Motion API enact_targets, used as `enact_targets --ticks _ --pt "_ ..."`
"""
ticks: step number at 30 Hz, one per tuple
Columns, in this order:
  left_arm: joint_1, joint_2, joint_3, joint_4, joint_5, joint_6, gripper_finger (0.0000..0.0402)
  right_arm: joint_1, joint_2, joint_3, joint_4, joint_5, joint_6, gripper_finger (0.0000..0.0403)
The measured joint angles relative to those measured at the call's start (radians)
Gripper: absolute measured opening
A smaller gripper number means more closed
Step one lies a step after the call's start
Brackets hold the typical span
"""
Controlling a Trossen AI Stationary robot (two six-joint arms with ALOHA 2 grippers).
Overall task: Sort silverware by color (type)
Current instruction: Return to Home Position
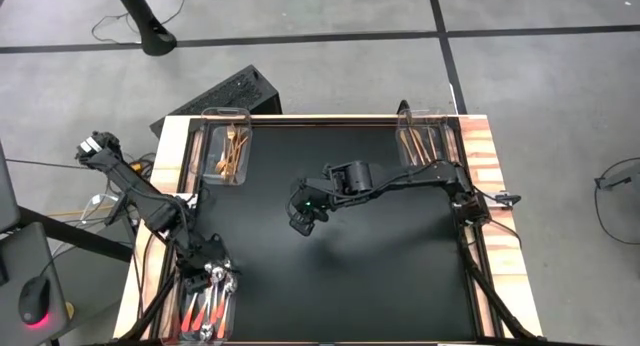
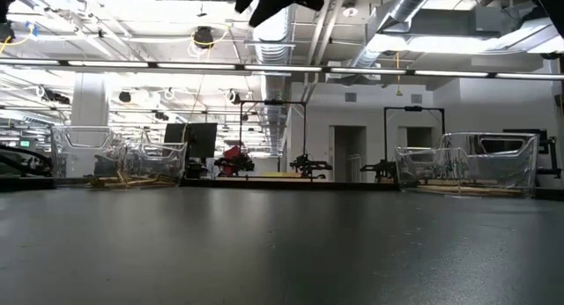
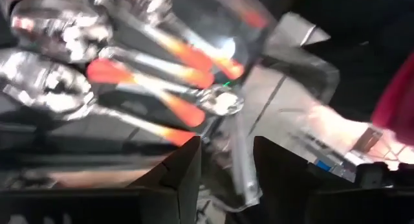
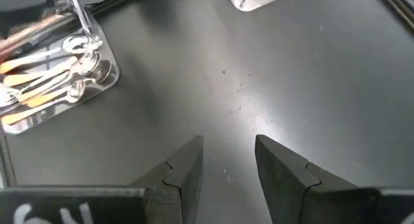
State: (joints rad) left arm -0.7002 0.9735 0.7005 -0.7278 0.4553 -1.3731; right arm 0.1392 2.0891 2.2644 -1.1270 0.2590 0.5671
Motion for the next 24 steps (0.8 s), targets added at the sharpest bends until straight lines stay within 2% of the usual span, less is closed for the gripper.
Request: enact_targets --ticks 5,7,10,13,15,19,24 --pt "0.021 -0.099 0.072 0.0 -0.179 0.006 0.0129 0.015 -0.076 -0.001 0.026 0.002 -0.044 0.0162" --pt "0.048 -0.146 0.104 0.001 -0.302 0.04 0.013 0.019 -0.111 0.001 0.056 0.008 -0.062 0.0162" --pt "0.103 -0.205 0.155 0.017 -0.546 0.129 0.013 0.018 -0.158 0.001 0.074 0.021 -0.106 0.0162" --pt "0.164 -0.24 0.19 0.082 -0.79 0.283 0.013 0.017 -0.208 0.001 0.072 0.032 -0.147 0.0162" --pt "0.202 -0.247 0.208 0.158 -0.89 0.425 0.013 0.014 -0.24 0.001 0.081 0.034 -0.169 0.0162" --pt "0.283 -0.237 0.212 0.309 -0.95 0.669 0.013 0.014 -0.303 -0.026 0.066 0.038 -0.205 0.0162" --pt "0.374 -0.166 0.212 0.388 -0.921 0.81 0.013 0.018 -0.415 -0.178 0.071 0.085 -0.207 0.0162"
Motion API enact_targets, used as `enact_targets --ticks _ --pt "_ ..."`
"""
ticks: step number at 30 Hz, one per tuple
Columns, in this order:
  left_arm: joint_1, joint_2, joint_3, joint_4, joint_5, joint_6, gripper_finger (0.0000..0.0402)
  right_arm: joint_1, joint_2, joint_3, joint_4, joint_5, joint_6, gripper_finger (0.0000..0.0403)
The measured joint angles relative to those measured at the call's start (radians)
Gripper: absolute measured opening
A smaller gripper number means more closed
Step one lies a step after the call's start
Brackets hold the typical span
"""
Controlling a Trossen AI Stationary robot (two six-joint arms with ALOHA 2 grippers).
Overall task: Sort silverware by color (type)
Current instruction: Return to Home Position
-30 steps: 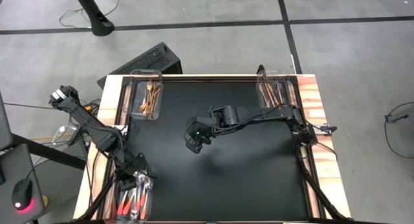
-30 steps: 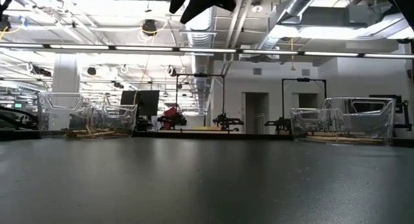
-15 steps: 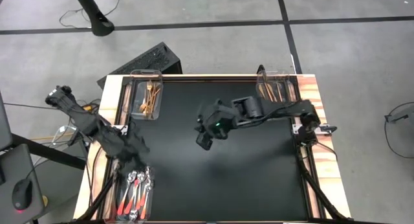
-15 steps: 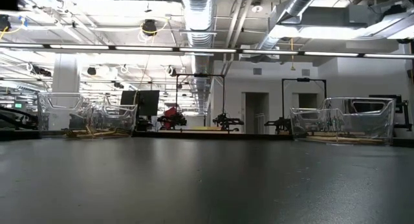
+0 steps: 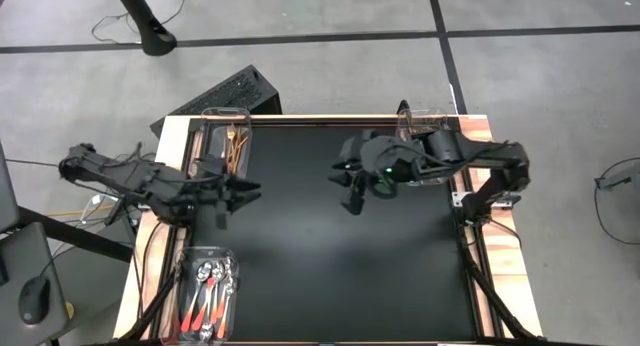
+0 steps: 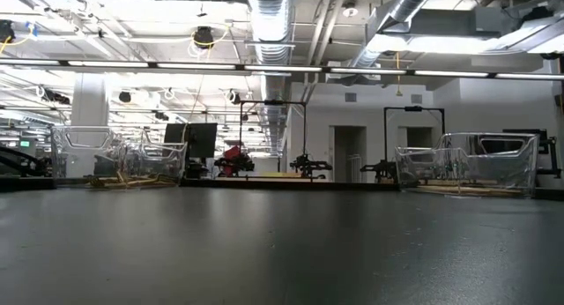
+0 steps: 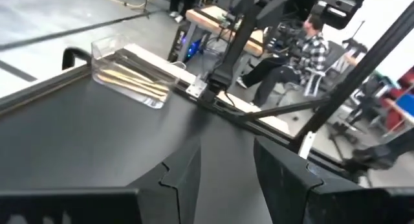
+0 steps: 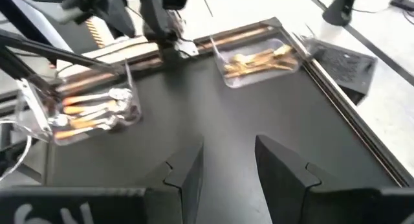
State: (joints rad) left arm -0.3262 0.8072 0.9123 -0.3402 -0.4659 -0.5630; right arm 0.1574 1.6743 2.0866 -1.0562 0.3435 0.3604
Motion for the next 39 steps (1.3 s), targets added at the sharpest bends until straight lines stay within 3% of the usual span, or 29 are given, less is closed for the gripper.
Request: enact_targets --ticks 5,10,14,19,25,30,34,39 --pt "0.072 0.114 0.0 0.149 0.02 0.114 0.013 -0.002 -0.168 -0.297 0.219 -0.008 0.031 0.0162" --pt "0.158 0.198 0.0 0.376 0.105 0.233 0.013 -0.008 -0.354 -0.636 0.656 -0.153 -0.009 0.016" --pt "0.249 0.208 0.0 0.43 0.157 0.237 0.013 0.0 -0.476 -0.815 0.901 -0.214 -0.055 0.0148" --pt "0.367 0.192 0.0 0.432 0.275 0.284 0.013 -0.018 -0.548 -0.883 0.83 -0.175 -0.082 0.013" --pt "0.474 0.2 -0.001 0.437 0.294 0.372 0.013 -0.08 -0.552 -0.882 0.649 0.016 0.037 0.0111" --pt "0.532 0.244 -0.001 0.491 0.31 0.296 0.013 -0.116 -0.622 -0.882 0.633 -0.004 -0.103 0.009" --pt "0.544 0.329 -0.001 0.628 0.373 0.331 0.013 -0.191 -0.703 -0.882 0.623 -0.122 -0.224 0.0075" --pt "0.536 0.466 -0.001 0.835 0.435 0.329 0.0119 -0.313 -0.791 -0.889 0.628 -0.386 -0.28 0.0061"
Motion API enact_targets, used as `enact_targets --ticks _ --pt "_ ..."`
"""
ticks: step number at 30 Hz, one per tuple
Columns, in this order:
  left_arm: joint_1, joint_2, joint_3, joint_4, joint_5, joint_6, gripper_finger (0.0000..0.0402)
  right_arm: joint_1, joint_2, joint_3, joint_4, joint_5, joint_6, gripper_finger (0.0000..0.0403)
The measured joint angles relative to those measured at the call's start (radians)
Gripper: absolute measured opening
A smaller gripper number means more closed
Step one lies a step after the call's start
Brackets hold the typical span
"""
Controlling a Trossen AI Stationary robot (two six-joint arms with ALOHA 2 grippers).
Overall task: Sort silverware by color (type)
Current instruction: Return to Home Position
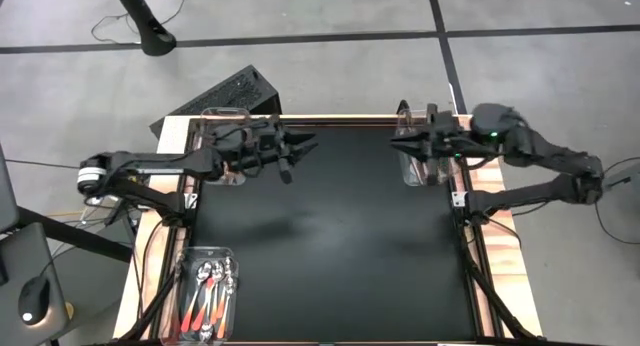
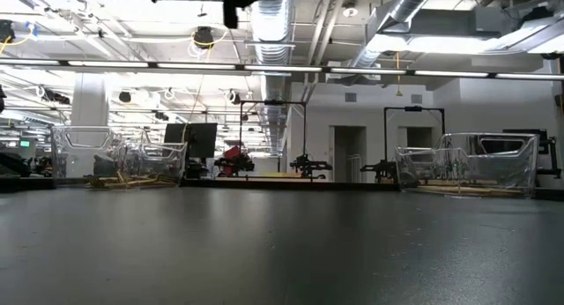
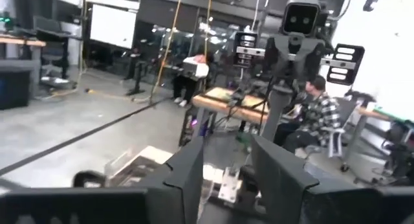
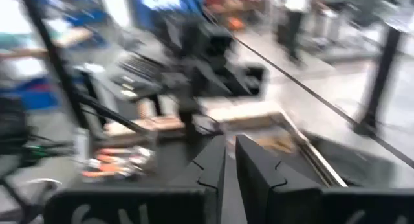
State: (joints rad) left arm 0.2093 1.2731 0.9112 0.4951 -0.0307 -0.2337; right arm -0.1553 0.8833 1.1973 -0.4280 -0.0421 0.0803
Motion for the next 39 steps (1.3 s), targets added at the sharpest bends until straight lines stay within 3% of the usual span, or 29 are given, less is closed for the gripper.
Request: enact_targets --ticks 4,9,13,17,21,26,32,39 --pt "-0.002 0.03 0.0 0.046 0.014 -0.002 0.0073 -0.058 -0.074 -0.117 0.137 -0.167 0.039 0.0046" --pt "0.015 -0.081 -0.001 -0.1 0.023 0.065 0.0007 -0.1 -0.166 -0.326 0.352 -0.208 0.111 0.0018" --pt "0.045 -0.217 0.0 -0.28 0.063 0.182 0.0008 -0.123 -0.213 -0.411 0.419 -0.189 0.129 0.0007" --pt "0.054 -0.329 0.0 -0.419 0.038 0.245 0.0002 -0.141 -0.214 -0.432 0.33 -0.192 0.133 0.0016" --pt "0.054 -0.429 -0.001 -0.547 0.024 0.355 0.0001 -0.107 -0.219 -0.431 0.353 -0.266 0.061 0.0012" --pt "0.036 -0.531 -0.115 -0.528 0.051 0.324 0.0001 -0.03 -0.256 -0.431 0.388 -0.323 -0.11 0.0006" --pt "0.013 -0.641 -0.256 -0.513 0.053 0.266 0.0002 0.023 -0.332 -0.439 0.348 -0.322 -0.118 0.0007" --pt "0.013 -0.846 -0.314 -0.593 0.054 0.311 0.0002 0.06 -0.445 -0.44 0.145 -0.21 -0.176 0.0006"
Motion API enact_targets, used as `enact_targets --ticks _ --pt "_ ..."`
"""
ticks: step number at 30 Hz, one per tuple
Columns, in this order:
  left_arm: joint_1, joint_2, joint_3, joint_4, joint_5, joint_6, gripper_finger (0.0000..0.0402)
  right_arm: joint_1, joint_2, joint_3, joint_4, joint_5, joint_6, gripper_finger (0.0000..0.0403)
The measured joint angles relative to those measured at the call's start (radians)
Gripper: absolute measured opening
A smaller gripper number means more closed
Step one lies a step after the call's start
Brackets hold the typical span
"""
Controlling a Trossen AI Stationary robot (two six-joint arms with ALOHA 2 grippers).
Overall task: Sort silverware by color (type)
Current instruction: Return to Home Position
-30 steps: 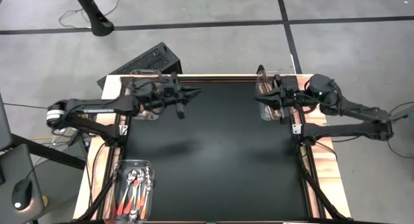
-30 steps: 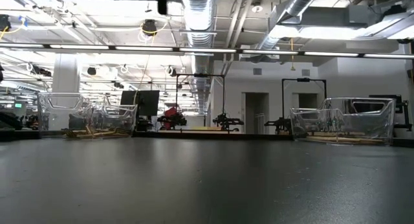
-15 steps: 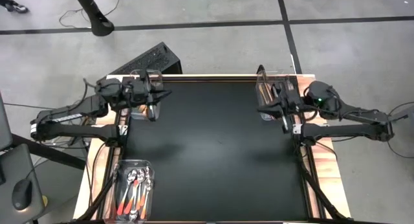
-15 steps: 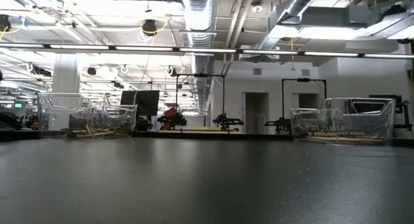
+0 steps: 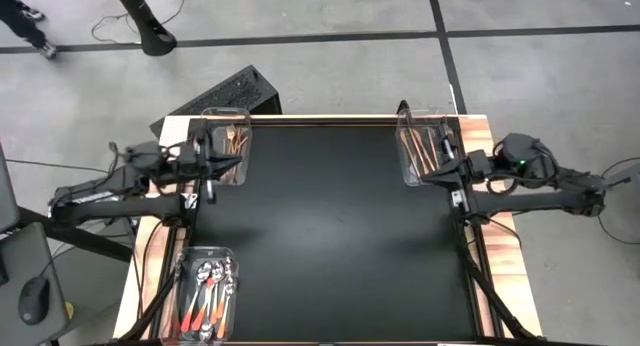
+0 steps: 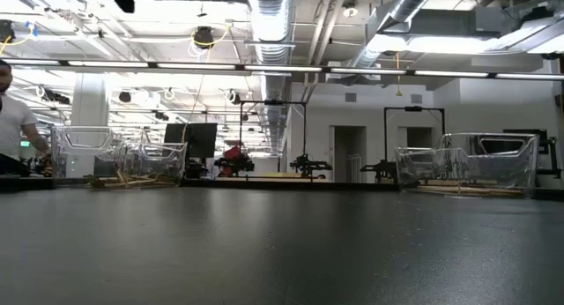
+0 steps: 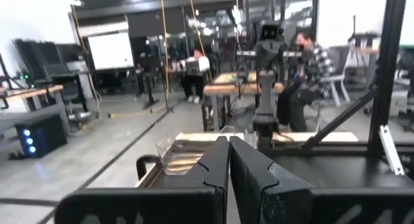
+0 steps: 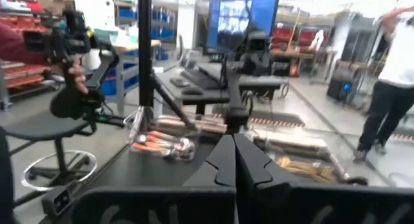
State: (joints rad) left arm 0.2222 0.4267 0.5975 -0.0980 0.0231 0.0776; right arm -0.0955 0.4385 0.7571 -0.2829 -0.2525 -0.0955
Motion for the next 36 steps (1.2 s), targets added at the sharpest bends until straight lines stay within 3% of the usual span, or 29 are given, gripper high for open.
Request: enact_targets --ticks 9,17,25,36 --pt "0.0 -0.245 -0.251 0.077 -0.016 -0.12 0.0002 0.002 -0.168 -0.248 0.17 0.032 0.132 0.0006" --pt "0.0 -0.429 -0.293 -0.018 -0.019 -0.105 0.0002 0.003 -0.308 -0.461 0.274 0.073 0.247 0.0006" --pt "0.0 -0.424 -0.326 -0.057 -0.001 -0.103 0.0002 0.002 -0.435 -0.57 0.297 0.108 0.292 0.0006" --pt "0.0 -0.424 -0.456 0.12 0.012 -0.152 0.0002 0.062 -0.415 -0.601 0.335 0.157 0.307 0.0006"
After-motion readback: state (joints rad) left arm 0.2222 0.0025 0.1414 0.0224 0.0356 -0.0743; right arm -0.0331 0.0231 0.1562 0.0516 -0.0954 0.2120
